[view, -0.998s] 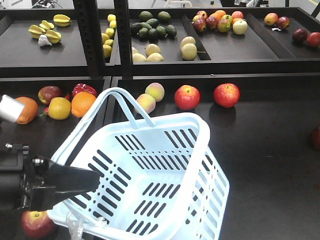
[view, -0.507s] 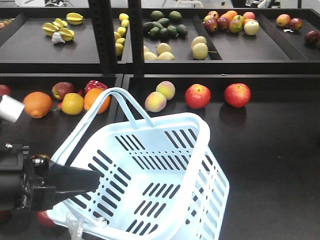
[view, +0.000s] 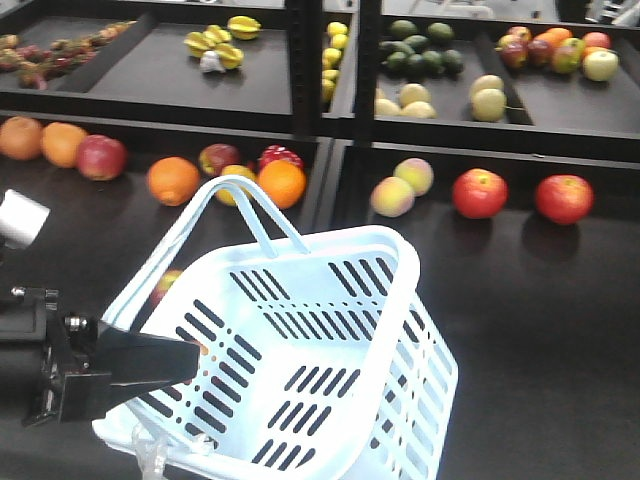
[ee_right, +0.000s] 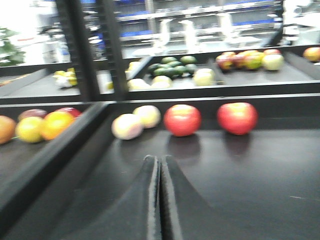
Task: Pick three apples into basket with both arms
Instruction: 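Hold the basket up and turn the base away from the table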
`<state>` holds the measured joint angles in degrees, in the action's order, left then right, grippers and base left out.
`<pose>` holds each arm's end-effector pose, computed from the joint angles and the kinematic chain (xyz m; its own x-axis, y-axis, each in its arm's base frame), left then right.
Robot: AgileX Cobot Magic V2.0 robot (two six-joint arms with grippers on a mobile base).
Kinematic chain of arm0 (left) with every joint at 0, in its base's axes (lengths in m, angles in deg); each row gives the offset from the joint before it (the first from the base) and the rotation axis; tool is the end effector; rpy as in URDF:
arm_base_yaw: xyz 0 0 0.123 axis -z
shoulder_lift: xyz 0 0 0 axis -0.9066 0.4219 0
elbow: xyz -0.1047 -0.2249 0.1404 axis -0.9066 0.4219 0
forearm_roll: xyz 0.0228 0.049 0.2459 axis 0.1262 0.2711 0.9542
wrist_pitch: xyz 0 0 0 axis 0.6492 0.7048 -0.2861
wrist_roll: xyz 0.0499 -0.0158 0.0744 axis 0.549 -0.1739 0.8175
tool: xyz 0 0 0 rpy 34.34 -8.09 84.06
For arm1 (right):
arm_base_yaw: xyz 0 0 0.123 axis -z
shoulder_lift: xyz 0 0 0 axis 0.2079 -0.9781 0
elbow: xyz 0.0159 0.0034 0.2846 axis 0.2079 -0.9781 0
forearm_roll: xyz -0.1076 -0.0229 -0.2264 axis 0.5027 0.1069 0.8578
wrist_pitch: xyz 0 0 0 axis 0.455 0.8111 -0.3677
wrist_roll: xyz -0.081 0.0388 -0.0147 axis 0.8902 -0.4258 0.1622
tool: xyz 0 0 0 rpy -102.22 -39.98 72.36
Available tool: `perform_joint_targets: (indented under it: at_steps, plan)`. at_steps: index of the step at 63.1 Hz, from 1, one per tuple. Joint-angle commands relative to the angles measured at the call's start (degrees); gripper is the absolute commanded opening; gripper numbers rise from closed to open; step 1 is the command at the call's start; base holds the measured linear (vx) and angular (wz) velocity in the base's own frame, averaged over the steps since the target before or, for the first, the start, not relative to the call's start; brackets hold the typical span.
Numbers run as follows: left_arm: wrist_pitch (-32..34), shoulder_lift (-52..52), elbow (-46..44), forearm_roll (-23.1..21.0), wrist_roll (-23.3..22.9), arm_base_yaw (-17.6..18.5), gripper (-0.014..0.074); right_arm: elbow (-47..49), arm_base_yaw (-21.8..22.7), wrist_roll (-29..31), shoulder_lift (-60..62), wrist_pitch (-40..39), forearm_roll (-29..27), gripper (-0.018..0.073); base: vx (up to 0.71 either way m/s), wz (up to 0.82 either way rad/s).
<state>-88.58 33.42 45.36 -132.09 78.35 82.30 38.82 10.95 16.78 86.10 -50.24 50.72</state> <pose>0.1477 -0.1101 0.3289 -0.7577 0.0550 -0.6503 0.5548 0.5790 -0.5974 0.0567 0.0001 0.1932 -0.0525 0.0985 -0.9938 -0.0023 0.9951 0.0987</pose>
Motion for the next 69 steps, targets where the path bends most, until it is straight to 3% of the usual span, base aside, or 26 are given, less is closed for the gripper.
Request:
perform_joint_targets:
  at_steps: [1, 69]
  plan:
    - [1.54, -0.81, -1.68, -4.56, 0.19, 0.13, -0.0008, -0.86, 0.42, 0.23, 0.59, -4.35, 0.59, -0.0001, -0.10, 0.45]
    - [1.54, -0.81, -1.68, -4.56, 0.19, 0.13, -0.0008, -0.86, 0.42, 0.23, 0.59, -4.35, 0.59, -0.0001, -0.14, 0.54]
